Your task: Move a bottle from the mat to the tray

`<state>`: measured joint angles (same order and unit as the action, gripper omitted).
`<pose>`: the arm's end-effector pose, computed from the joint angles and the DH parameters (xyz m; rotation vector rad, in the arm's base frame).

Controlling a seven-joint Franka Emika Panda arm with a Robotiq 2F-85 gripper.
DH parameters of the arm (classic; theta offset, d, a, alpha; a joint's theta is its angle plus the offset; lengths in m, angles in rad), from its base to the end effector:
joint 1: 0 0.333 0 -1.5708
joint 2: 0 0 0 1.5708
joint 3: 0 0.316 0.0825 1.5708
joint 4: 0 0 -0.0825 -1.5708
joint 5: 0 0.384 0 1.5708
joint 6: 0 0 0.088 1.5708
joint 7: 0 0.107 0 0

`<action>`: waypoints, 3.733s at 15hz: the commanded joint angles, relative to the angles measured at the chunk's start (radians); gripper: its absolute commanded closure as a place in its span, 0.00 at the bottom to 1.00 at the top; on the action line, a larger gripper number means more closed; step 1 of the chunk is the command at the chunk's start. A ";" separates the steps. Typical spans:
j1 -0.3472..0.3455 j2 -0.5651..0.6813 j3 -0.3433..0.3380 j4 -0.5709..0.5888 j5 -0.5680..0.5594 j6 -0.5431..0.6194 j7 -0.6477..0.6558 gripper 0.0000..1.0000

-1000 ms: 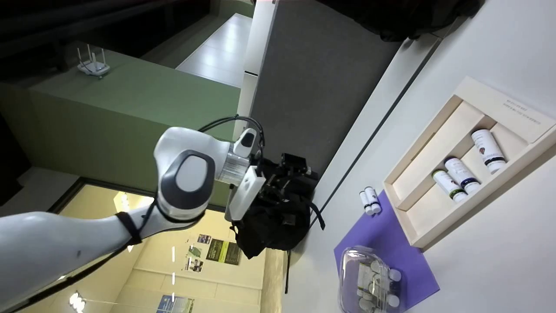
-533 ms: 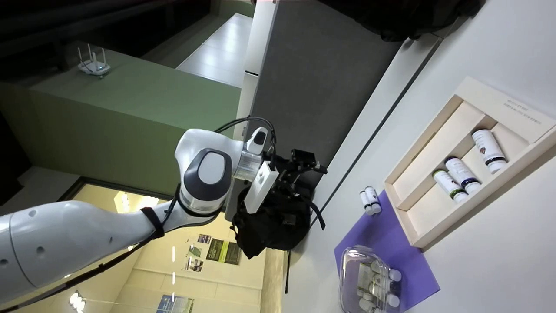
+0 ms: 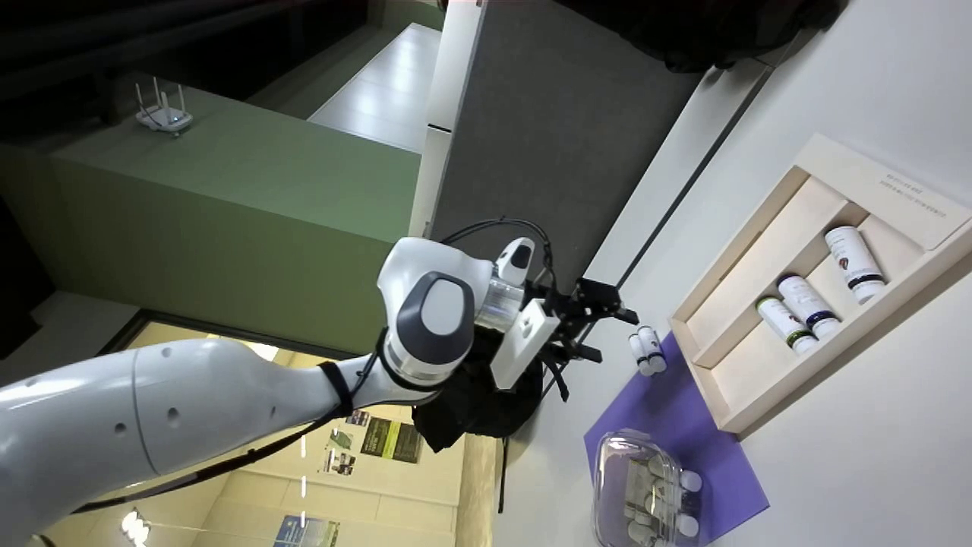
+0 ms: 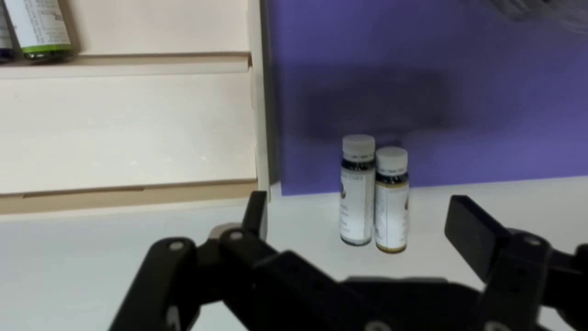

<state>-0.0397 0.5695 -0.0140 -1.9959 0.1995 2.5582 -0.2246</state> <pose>0.6042 -0.0353 0.1699 -3.0400 -0.0092 -0.0115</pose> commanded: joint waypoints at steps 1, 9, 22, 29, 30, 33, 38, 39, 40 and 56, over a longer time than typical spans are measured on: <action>-0.016 0.100 0.030 0.043 -0.034 0.050 0.036 0.00; -0.057 0.199 0.103 0.079 -0.030 0.160 0.011 0.00; -0.054 0.172 0.107 0.055 -0.050 0.214 0.042 0.66; -0.105 0.068 0.102 0.075 -0.014 0.045 0.064 0.66; -0.122 0.038 0.101 0.071 -0.006 0.012 0.060 0.66; -0.169 -0.043 0.092 0.050 0.024 -0.077 0.025 0.66; -0.241 -0.065 0.070 0.013 0.039 -0.128 -0.125 0.66; -0.252 -0.049 0.067 0.011 0.034 -0.131 -0.161 0.66; -0.259 -0.035 0.065 0.005 0.027 -0.126 -0.196 0.66; -0.269 0.088 0.062 0.053 -0.062 -0.049 -0.256 0.66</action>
<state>-0.3002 0.6555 0.0439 -1.9745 0.1452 2.5183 -0.4980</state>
